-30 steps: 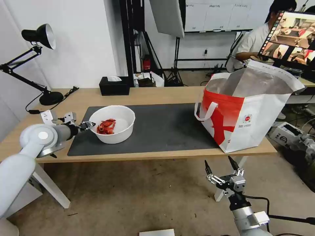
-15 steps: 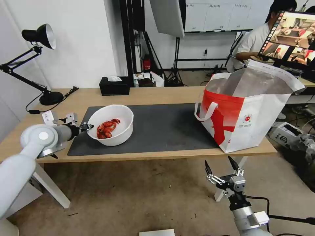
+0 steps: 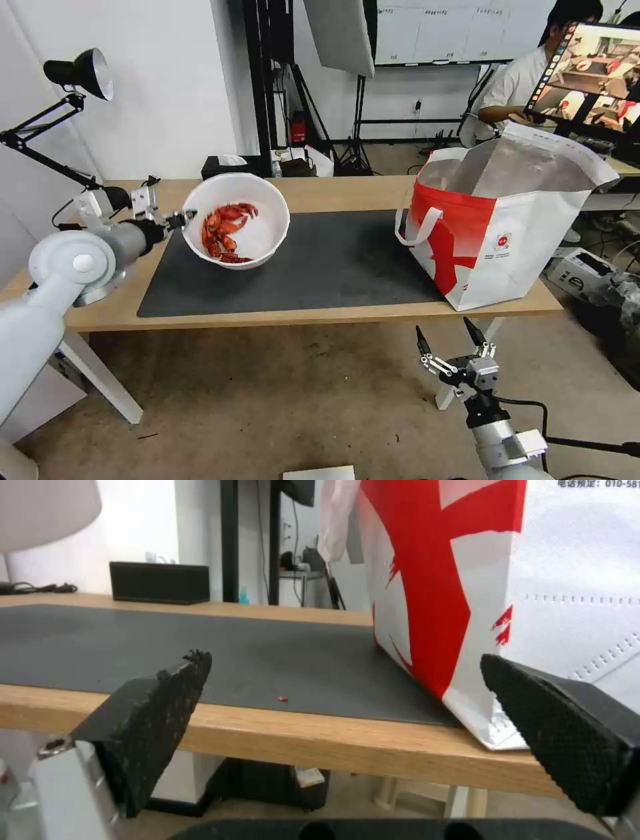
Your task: Pick up the trash from the table and place it into the takeout bag.
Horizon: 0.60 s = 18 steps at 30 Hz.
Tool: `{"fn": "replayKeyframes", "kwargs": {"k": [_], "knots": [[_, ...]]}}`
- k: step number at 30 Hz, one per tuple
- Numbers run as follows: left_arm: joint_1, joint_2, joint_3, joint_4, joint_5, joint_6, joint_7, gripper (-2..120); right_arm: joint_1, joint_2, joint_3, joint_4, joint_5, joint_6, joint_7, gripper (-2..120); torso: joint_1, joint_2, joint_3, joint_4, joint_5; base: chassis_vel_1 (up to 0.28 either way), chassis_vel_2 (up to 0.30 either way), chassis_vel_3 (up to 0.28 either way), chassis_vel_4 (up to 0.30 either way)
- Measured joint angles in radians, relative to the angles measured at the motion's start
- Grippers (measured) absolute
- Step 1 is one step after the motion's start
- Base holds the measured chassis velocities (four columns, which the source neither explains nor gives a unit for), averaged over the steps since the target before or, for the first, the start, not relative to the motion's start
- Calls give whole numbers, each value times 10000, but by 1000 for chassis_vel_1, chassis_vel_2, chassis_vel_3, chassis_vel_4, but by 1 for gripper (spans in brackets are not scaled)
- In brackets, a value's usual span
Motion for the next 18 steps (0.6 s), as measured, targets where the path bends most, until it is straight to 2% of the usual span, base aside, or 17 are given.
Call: {"fn": "replayKeyframes", "kwargs": {"k": [3, 9, 16, 18], "knots": [[-81, 9, 53, -243, 403, -479, 76, 0, 0, 0, 0, 0, 0, 0, 0, 100, 0, 0, 0, 0, 0, 0, 0, 0, 0], [-422, -26, 236, -396, 412, -594, 66, 0, 0, 0, 0, 0, 0, 0, 0, 100, 0, 1, 0, 1, 0, 0, 0, 0, 0], [-1906, -630, 1356, -333, -29, -497, -252, 0, 0, 0, 0, 0, 0, 0, 0, 100, 0, 0, 0, 1, 0, 0, 0, 0, 0], [-2655, -1011, 1996, -190, -178, -418, -398, 0, 0, 0, 0, 0, 0, 0, 0, 100, 0, 0, 0, 0, 1, 0, 0, 0, 0]]}}
